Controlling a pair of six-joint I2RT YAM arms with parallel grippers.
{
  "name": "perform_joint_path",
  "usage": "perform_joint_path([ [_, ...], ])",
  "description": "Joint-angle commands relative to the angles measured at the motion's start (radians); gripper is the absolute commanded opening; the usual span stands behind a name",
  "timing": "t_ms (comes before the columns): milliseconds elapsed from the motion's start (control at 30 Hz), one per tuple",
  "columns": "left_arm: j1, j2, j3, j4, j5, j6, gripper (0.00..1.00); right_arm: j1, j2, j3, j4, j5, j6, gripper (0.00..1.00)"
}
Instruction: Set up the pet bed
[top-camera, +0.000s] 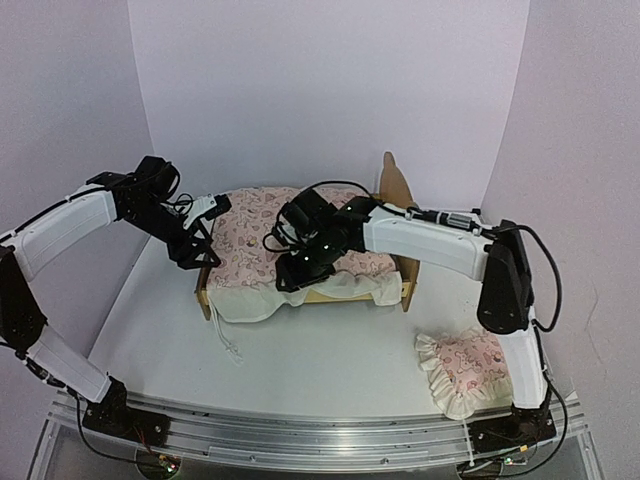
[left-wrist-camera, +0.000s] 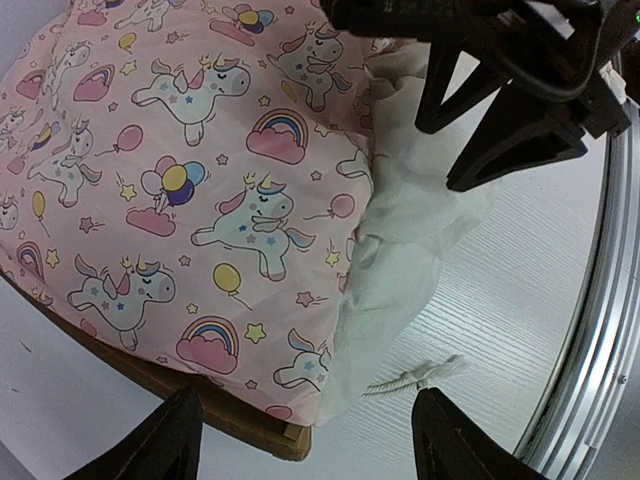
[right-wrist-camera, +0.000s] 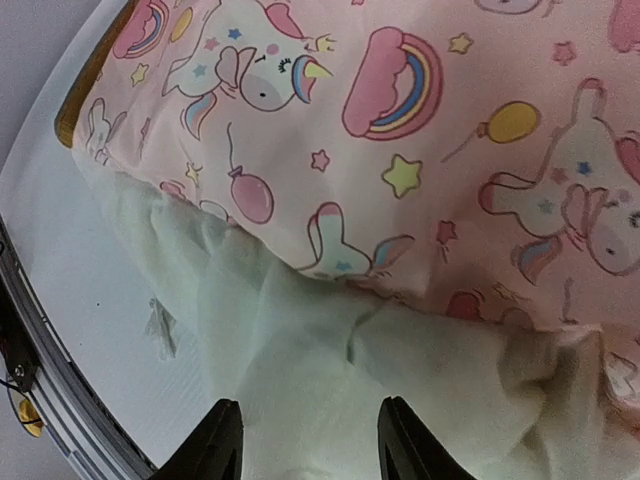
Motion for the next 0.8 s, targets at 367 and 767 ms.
perform_joint_path([
  [367,0.0,0.06,-0.024,0.085,-0.079,-0.134,0.73,0.01,0.075,0.003,0.188,-0.071,0.085,0.04],
  [767,-0.011,-0.014,0.013,-0.018,-0.194,-0.001,0.69,-0.028,0.004,0.084,0.311,-0.001,0.032,0.0],
])
